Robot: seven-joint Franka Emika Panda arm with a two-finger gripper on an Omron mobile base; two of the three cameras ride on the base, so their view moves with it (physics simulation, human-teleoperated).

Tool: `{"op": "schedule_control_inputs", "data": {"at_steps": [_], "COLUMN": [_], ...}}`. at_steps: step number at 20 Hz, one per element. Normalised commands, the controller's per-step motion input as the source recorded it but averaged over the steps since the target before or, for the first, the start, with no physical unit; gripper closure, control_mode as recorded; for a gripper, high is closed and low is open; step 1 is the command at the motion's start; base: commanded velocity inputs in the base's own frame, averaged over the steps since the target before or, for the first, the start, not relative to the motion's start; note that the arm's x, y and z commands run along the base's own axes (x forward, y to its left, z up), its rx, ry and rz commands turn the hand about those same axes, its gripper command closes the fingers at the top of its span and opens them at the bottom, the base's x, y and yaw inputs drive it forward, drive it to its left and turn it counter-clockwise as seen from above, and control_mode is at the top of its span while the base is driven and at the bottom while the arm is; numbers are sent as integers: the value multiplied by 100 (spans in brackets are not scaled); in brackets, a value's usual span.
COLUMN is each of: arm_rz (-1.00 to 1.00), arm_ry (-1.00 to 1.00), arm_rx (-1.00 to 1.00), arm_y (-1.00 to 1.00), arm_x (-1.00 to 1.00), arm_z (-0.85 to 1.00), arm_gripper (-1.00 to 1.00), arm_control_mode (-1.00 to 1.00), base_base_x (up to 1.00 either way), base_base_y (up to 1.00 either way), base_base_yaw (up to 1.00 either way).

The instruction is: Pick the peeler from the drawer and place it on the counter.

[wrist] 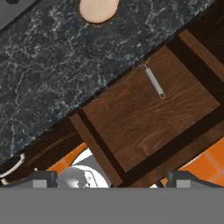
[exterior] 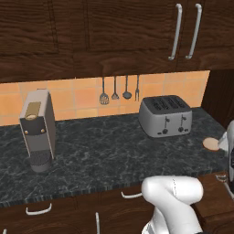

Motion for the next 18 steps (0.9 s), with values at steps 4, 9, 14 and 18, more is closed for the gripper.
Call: {"op": "schedule_control_inputs", "data": {"at_steps": [4, 9, 14, 18], "arm_rz": [-11, -5, 6, 10], "arm_ry": [0, 0, -4, -1], "arm_rx": [8, 2, -2, -2], "arm_y": [-71, -58, -19, -7], "arm_x": [-6, 0, -7, -14], "arm_z": [-77, -87, -87, -76], "arm_gripper": [-100, -100, -100, -100], "arm_control_mode": [-100, -100, -100, -100], "base_base_x": [0, 0, 0, 0], "base_base_y": [0, 0, 0, 0], "base_base_yaw": [0, 0, 0, 0]}}
